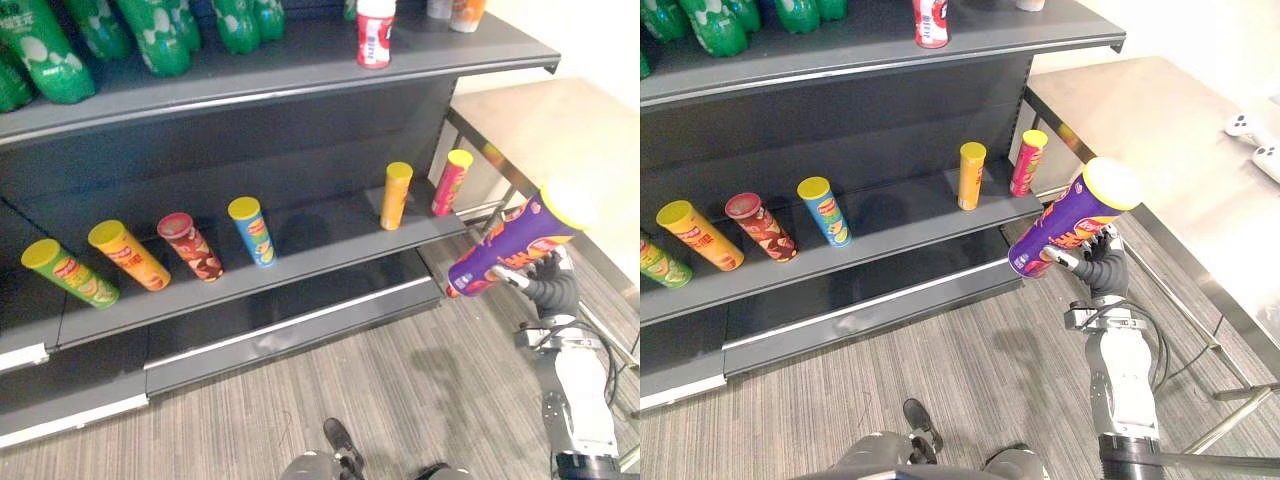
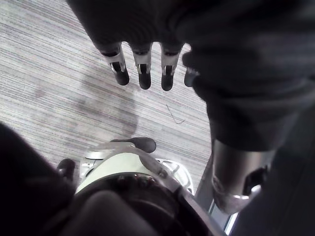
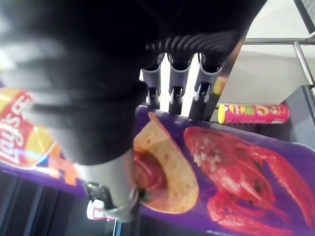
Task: Put the gum and the chips on the shelf.
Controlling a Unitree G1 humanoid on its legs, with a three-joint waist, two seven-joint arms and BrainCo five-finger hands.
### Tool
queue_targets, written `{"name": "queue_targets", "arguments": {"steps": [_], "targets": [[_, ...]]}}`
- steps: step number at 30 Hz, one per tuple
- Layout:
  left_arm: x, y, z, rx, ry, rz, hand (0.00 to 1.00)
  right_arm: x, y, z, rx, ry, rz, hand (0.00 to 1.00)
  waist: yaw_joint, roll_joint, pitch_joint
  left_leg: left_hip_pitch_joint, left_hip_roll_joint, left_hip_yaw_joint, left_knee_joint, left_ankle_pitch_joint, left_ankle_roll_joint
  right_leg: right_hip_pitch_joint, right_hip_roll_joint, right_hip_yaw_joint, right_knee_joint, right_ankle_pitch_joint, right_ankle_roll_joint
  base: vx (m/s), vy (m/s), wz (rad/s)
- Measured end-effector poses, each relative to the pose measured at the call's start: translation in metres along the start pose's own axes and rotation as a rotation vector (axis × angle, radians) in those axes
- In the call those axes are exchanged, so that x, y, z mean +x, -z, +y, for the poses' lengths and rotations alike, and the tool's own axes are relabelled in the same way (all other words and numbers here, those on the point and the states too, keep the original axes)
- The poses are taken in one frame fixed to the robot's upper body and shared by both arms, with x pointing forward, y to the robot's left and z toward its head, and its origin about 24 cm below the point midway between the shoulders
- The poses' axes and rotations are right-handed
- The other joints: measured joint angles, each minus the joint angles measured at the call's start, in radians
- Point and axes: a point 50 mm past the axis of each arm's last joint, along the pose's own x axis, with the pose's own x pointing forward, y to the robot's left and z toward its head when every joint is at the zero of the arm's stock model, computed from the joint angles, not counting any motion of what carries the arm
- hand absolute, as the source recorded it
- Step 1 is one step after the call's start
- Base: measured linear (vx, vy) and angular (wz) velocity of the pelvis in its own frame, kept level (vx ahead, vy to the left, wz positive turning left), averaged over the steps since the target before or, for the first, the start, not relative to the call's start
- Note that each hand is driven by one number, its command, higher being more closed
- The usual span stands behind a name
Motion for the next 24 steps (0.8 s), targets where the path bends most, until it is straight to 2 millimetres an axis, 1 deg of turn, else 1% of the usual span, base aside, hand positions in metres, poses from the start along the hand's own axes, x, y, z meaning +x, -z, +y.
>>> {"name": "queue_targets", "arguments": {"steps": [1,3,4,5,6,7,8,10,11,12,13,14,16,24], "targets": [[0.000,0.000,0.000,-0.004,-0.002,-0.001,0.00,0.000,0.000,0.002,0.002,-0.007,0.000,1.00,0.000,-0.004,0.007,0.001,0.002,0.011,0.006,-0.011,0.025,0.001,-0.004,0.006,0.017,0.002,-0.002,-0.05,0.081,-0.02],[0.000,-0.003,0.000,-0.004,0.000,-0.014,0.00,0.001,0.000,0.003,0.002,-0.014,-0.001,1.00,-0.001,-0.005,0.008,-0.004,-0.003,0.008,-0.009,-0.012,0.022,-0.003,0.008,0.010,0.006,0.004,-0.005,-0.07,0.099,0.04],[0.000,-0.004,-0.001,-0.004,0.002,-0.015,0.00,0.001,0.000,0.003,0.000,-0.014,-0.002,1.00,-0.003,-0.006,0.009,-0.005,-0.012,0.014,-0.031,-0.038,-0.010,-0.010,0.015,0.009,-0.016,0.004,-0.007,-0.07,0.156,-0.01],[0.000,-0.011,0.007,0.006,-0.012,-0.030,0.00,0.001,0.002,0.007,0.021,-0.012,0.002,1.00,-0.002,-0.062,0.018,-0.032,-0.011,0.004,0.136,-0.069,0.052,-0.034,-0.045,0.028,-0.010,0.015,-0.016,-0.05,0.105,-0.14],[-0.001,-0.012,0.012,0.005,-0.025,-0.028,0.00,0.001,0.002,0.009,0.028,-0.014,0.001,1.00,0.009,-0.066,0.023,-0.053,0.027,-0.042,0.267,-0.097,0.110,-0.037,-0.049,0.035,0.029,0.016,-0.014,-0.02,0.102,-0.50],[-0.001,-0.007,0.012,-0.003,-0.029,-0.011,0.00,0.001,0.002,0.009,0.028,-0.016,-0.003,1.00,0.029,-0.042,0.038,-0.043,0.054,-0.100,0.291,-0.183,0.044,-0.033,-0.039,0.058,0.047,0.023,-0.014,-0.03,0.077,-0.53],[-0.001,-0.008,0.012,0.001,-0.028,-0.018,0.00,0.000,0.003,0.011,0.029,-0.022,0.005,1.00,0.030,-0.039,0.034,-0.038,0.052,-0.095,0.266,-0.182,0.030,-0.034,-0.022,0.069,0.021,0.026,-0.013,-0.06,0.149,-0.38],[0.001,-0.013,0.007,0.014,-0.010,-0.036,0.00,0.000,0.002,0.009,0.022,-0.021,0.001,1.00,0.024,-0.030,0.036,-0.040,0.052,-0.093,0.224,-0.179,0.024,-0.035,0.015,0.070,0.015,0.026,-0.013,-0.07,0.111,-0.02],[0.002,-0.015,0.004,0.020,-0.002,-0.040,0.00,0.000,0.002,0.010,0.026,-0.019,0.003,1.00,0.015,-0.040,0.030,-0.022,0.039,-0.068,0.172,-0.185,-0.014,-0.036,0.037,0.068,0.002,0.024,-0.017,-0.01,0.075,-0.11],[0.002,-0.016,0.005,0.023,-0.004,-0.043,0.00,-0.001,0.004,0.012,0.035,-0.018,0.006,1.00,0.019,-0.065,0.026,-0.020,0.029,-0.035,0.199,-0.195,-0.009,-0.033,0.026,0.067,-0.007,0.022,-0.027,0.05,0.027,-0.23],[0.003,-0.014,0.001,0.005,0.001,-0.038,0.00,0.000,-0.002,0.011,0.027,-0.022,-0.021,1.00,0.030,-0.041,0.038,-0.017,0.073,-0.029,0.256,-0.193,0.038,-0.023,0.029,0.061,0.023,0.036,-0.007,0.04,0.051,-0.17],[0.003,-0.015,-0.001,0.012,0.004,-0.036,0.00,0.000,0.001,0.012,0.033,-0.018,-0.012,1.00,0.024,-0.044,0.039,-0.011,0.068,-0.036,0.257,-0.197,0.027,-0.025,0.017,0.066,0.033,0.039,-0.009,0.01,0.047,-0.05],[0.003,-0.017,0.001,0.014,0.000,-0.044,0.00,-0.002,0.002,0.010,0.025,-0.017,-0.003,1.00,0.008,-0.042,0.037,-0.007,0.057,-0.045,0.247,-0.195,0.024,-0.020,0.016,0.065,0.041,0.043,-0.016,-0.03,0.077,0.14],[0.004,-0.017,-0.002,0.022,0.011,-0.045,0.00,-0.002,0.003,0.011,0.026,-0.018,0.001,1.00,0.001,-0.032,0.027,0.013,0.056,-0.038,0.212,-0.183,0.008,-0.036,0.012,0.066,0.097,0.041,-0.019,0.03,0.008,-0.02]]}}
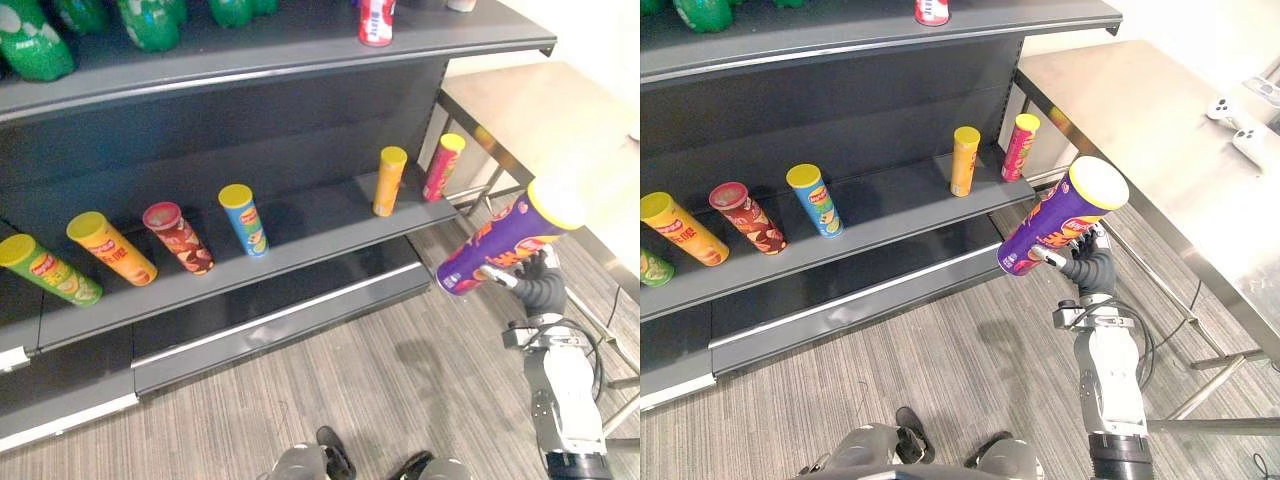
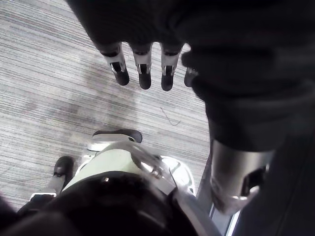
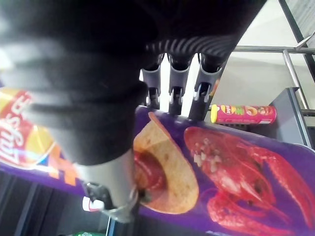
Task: Put the gum and the chips on the shelf.
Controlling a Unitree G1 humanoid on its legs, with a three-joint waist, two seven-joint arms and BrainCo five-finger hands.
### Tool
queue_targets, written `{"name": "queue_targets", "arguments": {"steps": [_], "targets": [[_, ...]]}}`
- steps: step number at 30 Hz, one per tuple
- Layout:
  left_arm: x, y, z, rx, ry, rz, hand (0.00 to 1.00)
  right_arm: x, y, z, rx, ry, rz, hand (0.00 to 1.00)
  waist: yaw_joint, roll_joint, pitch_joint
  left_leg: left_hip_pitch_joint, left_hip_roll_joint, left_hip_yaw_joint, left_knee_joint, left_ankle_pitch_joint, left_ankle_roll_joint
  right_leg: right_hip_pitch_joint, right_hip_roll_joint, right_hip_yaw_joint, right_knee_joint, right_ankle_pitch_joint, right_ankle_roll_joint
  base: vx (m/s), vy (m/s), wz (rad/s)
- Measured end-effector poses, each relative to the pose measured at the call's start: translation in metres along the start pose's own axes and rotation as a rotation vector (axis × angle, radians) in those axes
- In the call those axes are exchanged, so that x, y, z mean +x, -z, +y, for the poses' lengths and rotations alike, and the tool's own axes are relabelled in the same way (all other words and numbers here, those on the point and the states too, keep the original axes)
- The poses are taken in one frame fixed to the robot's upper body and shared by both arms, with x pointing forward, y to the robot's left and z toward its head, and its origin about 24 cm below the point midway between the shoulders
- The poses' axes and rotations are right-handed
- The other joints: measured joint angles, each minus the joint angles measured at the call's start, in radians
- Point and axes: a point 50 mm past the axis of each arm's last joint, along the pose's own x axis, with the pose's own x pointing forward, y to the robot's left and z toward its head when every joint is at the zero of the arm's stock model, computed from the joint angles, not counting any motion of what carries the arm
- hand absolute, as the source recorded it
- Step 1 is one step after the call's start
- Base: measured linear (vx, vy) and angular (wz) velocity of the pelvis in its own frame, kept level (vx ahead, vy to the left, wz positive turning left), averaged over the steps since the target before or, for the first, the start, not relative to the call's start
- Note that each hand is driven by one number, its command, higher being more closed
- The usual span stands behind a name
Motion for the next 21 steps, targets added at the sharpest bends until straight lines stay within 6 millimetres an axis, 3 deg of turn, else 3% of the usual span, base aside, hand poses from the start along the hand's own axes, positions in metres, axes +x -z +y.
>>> {"name": "queue_targets", "arguments": {"steps": [8,21], "targets": [[0.0001,0.0004,-0.0015,-0.003,-0.002,-0.004,0.00,-0.0004,0.0016,-0.0012,-0.002,0.008,0.008,1.00,-0.002,0.007,-0.015,0.034,0.000,0.010,-0.034,0.032,0.017,0.005,0.001,-0.002,0.030,0.000,-0.001,0.08,-0.023,-0.04],[0.0001,0.0001,-0.0011,-0.003,-0.004,-0.005,0.00,-0.0005,0.0019,-0.0008,-0.011,-0.001,0.009,1.00,-0.001,0.004,-0.020,0.061,-0.021,-0.014,-0.093,0.052,0.012,0.014,-0.019,-0.006,0.065,0.000,-0.001,0.03,-0.019,0.05]]}}
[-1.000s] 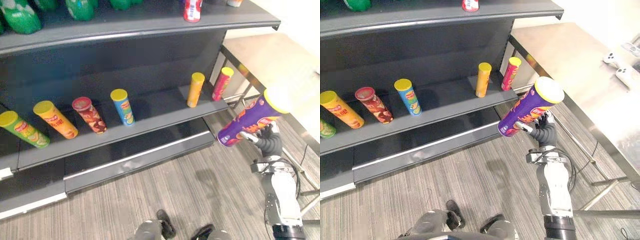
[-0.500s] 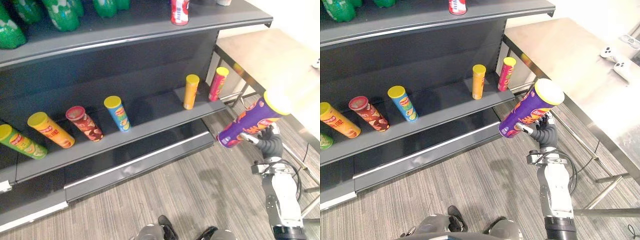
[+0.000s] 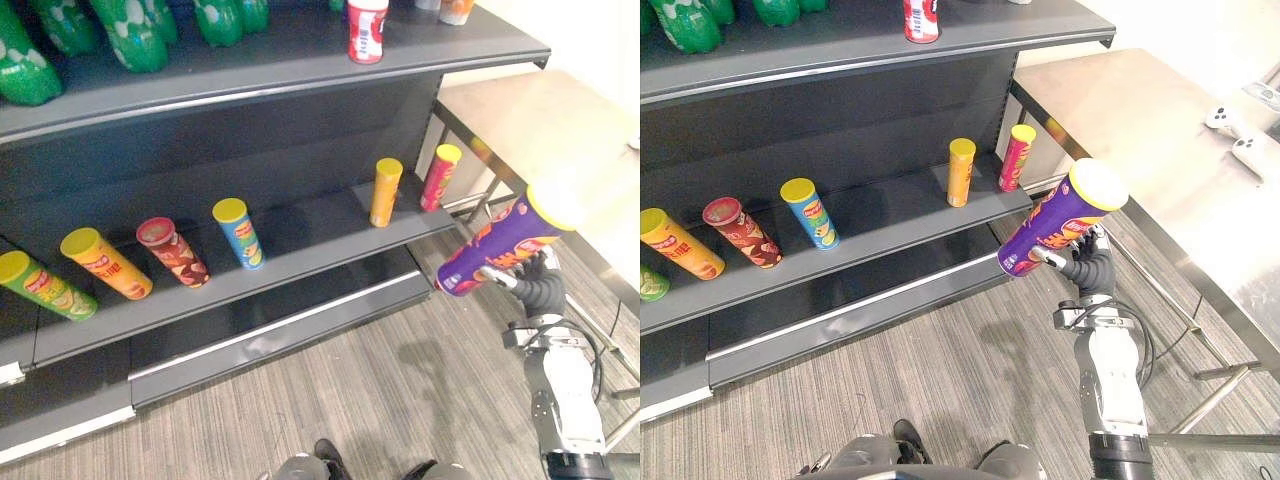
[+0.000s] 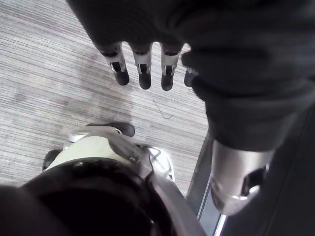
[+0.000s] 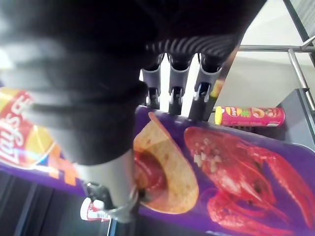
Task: Put the gum and the chips on the shelf.
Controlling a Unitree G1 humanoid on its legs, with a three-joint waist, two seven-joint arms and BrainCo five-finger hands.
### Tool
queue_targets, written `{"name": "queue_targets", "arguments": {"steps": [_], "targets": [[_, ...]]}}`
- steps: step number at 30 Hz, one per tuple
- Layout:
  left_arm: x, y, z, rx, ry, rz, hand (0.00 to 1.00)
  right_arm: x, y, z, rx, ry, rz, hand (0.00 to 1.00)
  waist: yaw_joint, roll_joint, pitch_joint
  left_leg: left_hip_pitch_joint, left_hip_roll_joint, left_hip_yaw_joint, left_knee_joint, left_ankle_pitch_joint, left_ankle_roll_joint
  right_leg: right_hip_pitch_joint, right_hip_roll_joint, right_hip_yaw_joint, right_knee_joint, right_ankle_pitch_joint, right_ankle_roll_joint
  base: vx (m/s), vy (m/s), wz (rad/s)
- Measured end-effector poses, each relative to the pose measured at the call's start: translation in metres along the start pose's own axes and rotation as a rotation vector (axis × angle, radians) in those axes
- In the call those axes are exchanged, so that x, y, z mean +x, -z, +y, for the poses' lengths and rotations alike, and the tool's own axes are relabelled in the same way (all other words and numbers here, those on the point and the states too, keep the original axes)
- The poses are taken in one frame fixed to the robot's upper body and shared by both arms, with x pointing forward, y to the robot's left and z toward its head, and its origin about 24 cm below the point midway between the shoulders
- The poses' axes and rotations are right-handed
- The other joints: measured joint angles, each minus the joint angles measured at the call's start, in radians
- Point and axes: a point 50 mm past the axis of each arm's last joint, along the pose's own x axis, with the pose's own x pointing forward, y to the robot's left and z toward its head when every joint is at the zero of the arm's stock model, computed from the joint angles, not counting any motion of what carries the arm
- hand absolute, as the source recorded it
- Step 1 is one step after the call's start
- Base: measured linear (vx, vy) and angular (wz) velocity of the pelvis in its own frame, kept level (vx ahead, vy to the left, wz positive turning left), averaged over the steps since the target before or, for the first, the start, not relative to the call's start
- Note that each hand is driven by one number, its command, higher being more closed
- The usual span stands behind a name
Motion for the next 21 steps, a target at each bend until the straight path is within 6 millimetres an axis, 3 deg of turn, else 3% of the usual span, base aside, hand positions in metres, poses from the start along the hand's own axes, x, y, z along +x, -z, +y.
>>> {"name": "queue_targets", "arguments": {"steps": [6,9,10,11,14,16,18,21], "targets": [[0.000,0.000,-0.001,-0.015,0.005,0.001,0.00,0.000,-0.001,0.002,-0.019,-0.072,-0.006,1.00,0.000,0.002,-0.001,0.008,-0.021,-0.004,-0.027,0.005,-0.010,0.004,-0.016,-0.010,0.008,-0.001,-0.001,0.01,-0.002,0.01],[0.000,-0.003,-0.003,0.009,0.010,-0.016,0.00,0.001,-0.004,0.000,-0.046,-0.115,-0.014,1.00,-0.002,0.002,-0.001,0.007,-0.038,-0.036,-0.025,0.003,-0.001,0.006,-0.048,-0.008,0.057,0.002,-0.004,0.05,-0.008,0.33],[0.001,-0.006,-0.005,0.030,0.016,-0.033,0.00,0.001,-0.005,-0.001,-0.043,-0.124,-0.016,1.00,-0.006,0.003,-0.002,0.006,-0.045,-0.078,-0.024,0.002,0.003,-0.005,-0.057,0.052,0.097,0.012,-0.042,0.07,-0.015,0.92],[0.001,-0.010,-0.007,0.065,0.023,-0.046,0.00,0.000,-0.004,-0.001,-0.021,-0.120,-0.015,1.00,-0.025,0.007,-0.004,0.006,-0.045,-0.151,-0.022,0.004,0.008,-0.041,-0.030,0.204,0.134,-0.004,-0.082,0.11,-0.042,1.34],[0.002,-0.014,-0.010,0.094,0.035,-0.049,0.00,-0.010,0.003,-0.002,-0.010,-0.104,0.010,1.00,-0.036,0.014,-0.011,0.000,-0.043,-0.308,-0.016,0.002,0.013,-0.087,0.093,0.464,0.108,-0.079,-0.053,0.12,-0.051,1.36],[0.003,-0.011,-0.010,0.091,0.032,-0.023,0.00,-0.014,0.004,0.002,-0.008,-0.108,0.003,1.00,-0.033,0.006,-0.024,-0.025,-0.044,-0.392,0.012,0.004,0.008,-0.138,0.143,0.576,0.044,-0.076,-0.042,0.15,-0.063,1.46],[0.002,-0.006,-0.008,0.098,0.032,0.004,0.00,-0.013,0.003,0.009,0.004,-0.131,-0.015,1.00,-0.023,0.007,-0.025,-0.033,-0.042,-0.478,0.032,0.006,-0.013,-0.164,0.185,0.681,-0.073,-0.049,0.000,0.16,-0.085,1.26],[0.000,-0.001,-0.002,0.081,0.019,0.019,0.00,-0.012,0.000,0.013,0.024,-0.128,-0.036,1.00,-0.016,-0.009,-0.035,-0.045,-0.042,-0.572,0.079,-0.012,-0.045,-0.143,0.216,0.741,-0.224,0.003,0.066,0.19,-0.196,1.05]]}}
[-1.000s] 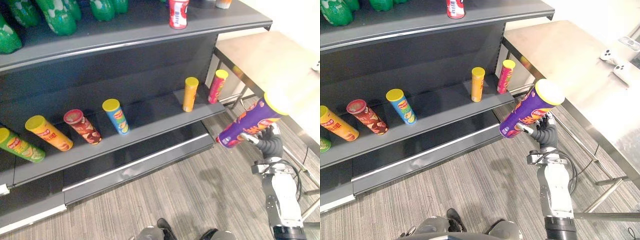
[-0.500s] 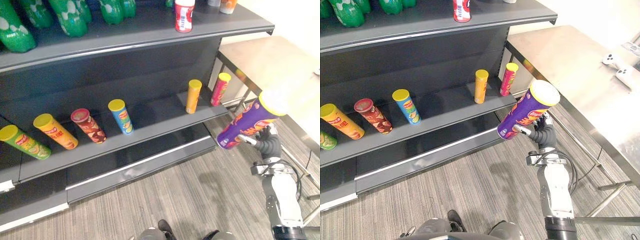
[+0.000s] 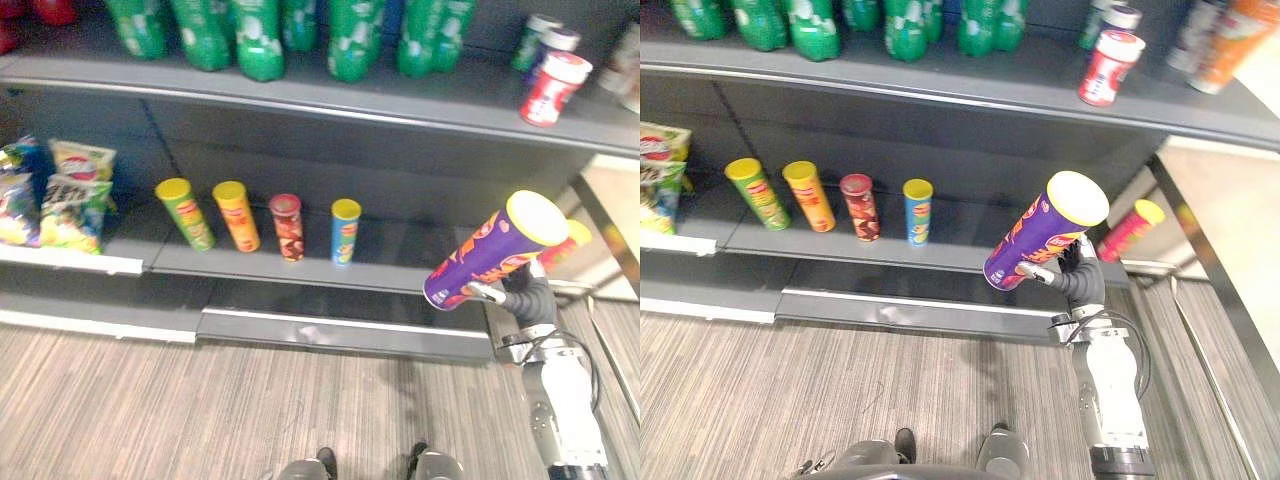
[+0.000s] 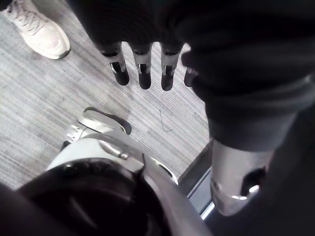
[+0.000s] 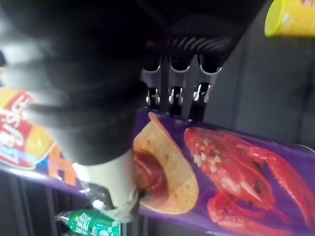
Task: Put the gum and the chips on the shelf.
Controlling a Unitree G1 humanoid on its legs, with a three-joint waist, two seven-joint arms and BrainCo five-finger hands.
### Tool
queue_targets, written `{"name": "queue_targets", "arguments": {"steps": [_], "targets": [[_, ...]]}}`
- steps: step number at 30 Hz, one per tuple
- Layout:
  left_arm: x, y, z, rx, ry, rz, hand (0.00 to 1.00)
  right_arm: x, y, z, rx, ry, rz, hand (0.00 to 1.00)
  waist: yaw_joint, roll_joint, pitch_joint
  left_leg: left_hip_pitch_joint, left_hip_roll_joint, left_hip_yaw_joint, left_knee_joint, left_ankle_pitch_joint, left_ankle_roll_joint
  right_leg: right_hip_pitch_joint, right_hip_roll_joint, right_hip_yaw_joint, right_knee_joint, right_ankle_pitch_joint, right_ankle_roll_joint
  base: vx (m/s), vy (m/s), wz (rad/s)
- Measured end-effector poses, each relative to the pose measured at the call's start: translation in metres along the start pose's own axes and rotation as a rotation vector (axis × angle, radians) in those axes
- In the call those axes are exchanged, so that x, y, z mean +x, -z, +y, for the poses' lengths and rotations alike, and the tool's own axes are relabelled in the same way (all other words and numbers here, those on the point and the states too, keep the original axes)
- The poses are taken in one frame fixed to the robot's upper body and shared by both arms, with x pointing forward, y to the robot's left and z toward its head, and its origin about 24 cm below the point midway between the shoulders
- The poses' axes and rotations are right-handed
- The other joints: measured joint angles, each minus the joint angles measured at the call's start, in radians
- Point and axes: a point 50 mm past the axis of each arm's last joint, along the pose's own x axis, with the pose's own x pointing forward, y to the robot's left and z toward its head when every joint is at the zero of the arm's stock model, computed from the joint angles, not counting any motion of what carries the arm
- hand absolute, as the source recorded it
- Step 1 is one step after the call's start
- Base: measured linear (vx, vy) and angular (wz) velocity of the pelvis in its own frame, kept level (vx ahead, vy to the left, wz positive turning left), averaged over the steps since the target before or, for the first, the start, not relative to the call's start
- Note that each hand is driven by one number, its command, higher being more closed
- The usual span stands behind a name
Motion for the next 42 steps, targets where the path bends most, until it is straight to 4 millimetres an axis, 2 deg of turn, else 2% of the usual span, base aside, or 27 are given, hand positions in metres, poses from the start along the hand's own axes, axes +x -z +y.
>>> {"name": "queue_targets", "arguments": {"steps": [1,2,3,4,5,6,8,11,13,17,20,27,30,36,39,42], "targets": [[-0.001,0.001,0.001,-0.015,-0.003,0.001,0.00,0.000,0.000,0.001,0.004,0.000,-0.005,1.00,0.001,-0.005,-0.003,0.000,0.000,-0.011,0.010,-0.005,-0.008,0.012,0.003,-0.012,-0.028,0.020,0.004,0.23,-0.320,0.70],[-0.002,0.002,0.005,-0.024,-0.013,0.002,0.00,0.002,-0.001,0.003,0.013,-0.001,-0.014,1.00,0.005,-0.020,-0.012,-0.002,0.000,-0.030,0.030,-0.022,-0.030,0.032,0.011,-0.030,-0.076,0.083,-0.007,0.15,-0.247,0.42],[-0.002,0.002,0.006,-0.022,-0.018,0.002,0.00,0.003,-0.002,0.003,0.015,-0.004,-0.020,1.00,0.006,-0.024,-0.016,-0.007,0.002,-0.035,0.043,-0.031,-0.039,0.043,0.015,-0.043,-0.089,0.083,-0.006,0.20,-0.367,0.24],[-0.002,0.004,0.002,-0.031,-0.013,0.005,0.00,0.008,-0.005,0.003,0.022,-0.008,-0.040,1.00,0.014,-0.003,-0.026,-0.025,0.038,-0.039,0.068,-0.050,-0.065,0.060,0.051,-0.053,-0.125,0.073,-0.007,0.15,-0.295,0.03],[-0.002,0.005,0.000,-0.049,-0.016,-0.001,0.00,0.014,-0.009,0.004,0.029,-0.011,-0.065,1.00,0.015,0.016,-0.036,-0.041,0.072,-0.048,0.073,-0.056,-0.074,0.065,0.086,-0.069,-0.157,0.075,-0.018,0.15,-0.283,-0.01],[-0.002,0.006,-0.001,-0.060,-0.017,-0.003,0.00,0.015,-0.010,0.004,0.028,-0.012,-0.072,1.00,0.013,0.023,-0.040,-0.047,0.085,-0.054,0.070,-0.054,-0.079,0.066,0.099,-0.080,-0.169,0.076,-0.027,0.16,-0.267,0.14],[-0.002,0.008,-0.003,-0.102,-0.027,-0.003,0.00,0.017,-0.011,0.000,0.034,0.000,-0.075,1.00,-0.002,0.040,-0.044,-0.045,0.129,-0.054,0.039,-0.035,-0.109,0.089,0.139,-0.124,-0.205,0.077,-0.053,0.12,-0.232,0.32],[-0.002,0.011,-0.004,-0.114,-0.033,0.000,0.00,0.017,-0.010,-0.002,0.027,0.002,-0.067,1.00,-0.010,0.046,-0.042,-0.013,0.149,-0.040,-0.006,-0.008,-0.128,0.123,0.157,-0.157,-0.224,0.072,-0.060,0.07,-0.142,0.29],[-0.002,0.010,-0.004,-0.114,-0.035,-0.008,0.00,0.015,-0.009,-0.002,0.028,0.004,-0.058,1.00,-0.011,0.048,-0.041,0.000,0.151,-0.029,-0.032,0.007,-0.131,0.134,0.152,-0.173,-0.226,0.071,-0.061,0.00,-0.023,0.21],[-0.002,0.008,-0.004,-0.110,-0.033,-0.023,0.00,0.010,-0.006,-0.001,0.028,-0.003,-0.041,1.00,-0.015,0.045,-0.040,0.021,0.122,-0.024,-0.086,0.035,-0.125,0.141,0.122,-0.184,-0.226,0.071,-0.059,-0.03,0.060,0.16],[-0.002,0.007,-0.004,-0.108,-0.033,-0.029,0.00,0.005,-0.003,-0.001,0.028,-0.004,-0.024,1.00,-0.017,0.045,-0.040,0.031,0.121,0.035,-0.119,0.053,-0.123,0.140,0.104,-0.190,-0.228,0.075,-0.052,-0.03,0.058,0.13],[-0.001,0.005,-0.006,-0.079,-0.022,-0.033,0.00,0.004,0.004,0.017,0.018,-0.071,0.009,1.00,-0.022,0.046,-0.023,0.056,0.091,0.069,-0.193,0.095,-0.110,0.127,0.081,-0.173,-0.240,0.090,-0.031,0.00,0.041,-0.05],[0.002,-0.003,-0.012,-0.064,-0.004,-0.049,0.00,0.006,0.008,0.025,0.004,-0.090,0.022,1.00,-0.016,0.050,0.003,0.055,0.086,0.069,-0.205,0.108,-0.103,0.119,0.078,-0.173,-0.238,0.091,-0.029,0.00,0.000,0.00],[0.009,-0.024,-0.030,-0.024,0.054,-0.102,0.00,0.044,0.009,0.037,-0.074,-0.059,-0.014,1.00,-0.010,0.063,0.081,0.022,0.077,0.045,-0.207,0.127,-0.096,0.086,0.066,-0.186,-0.220,0.092,-0.028,0.00,0.002,0.10],[0.010,-0.036,-0.042,0.004,0.099,-0.143,0.00,0.071,0.002,0.037,-0.098,-0.012,-0.060,1.00,-0.005,0.084,0.143,-0.006,0.065,0.020,-0.190,0.133,-0.092,0.071,0.053,-0.204,-0.210,0.092,-0.028,-0.03,0.015,0.23],[0.011,-0.044,-0.052,0.019,0.132,-0.168,0.00,0.085,0.003,0.036,-0.143,0.046,-0.065,1.00,0.019,0.096,0.172,-0.034,0.062,0.017,-0.167,0.134,-0.092,0.054,0.047,-0.208,-0.203,0.092,-0.029,0.00,0.012,0.12]]}}
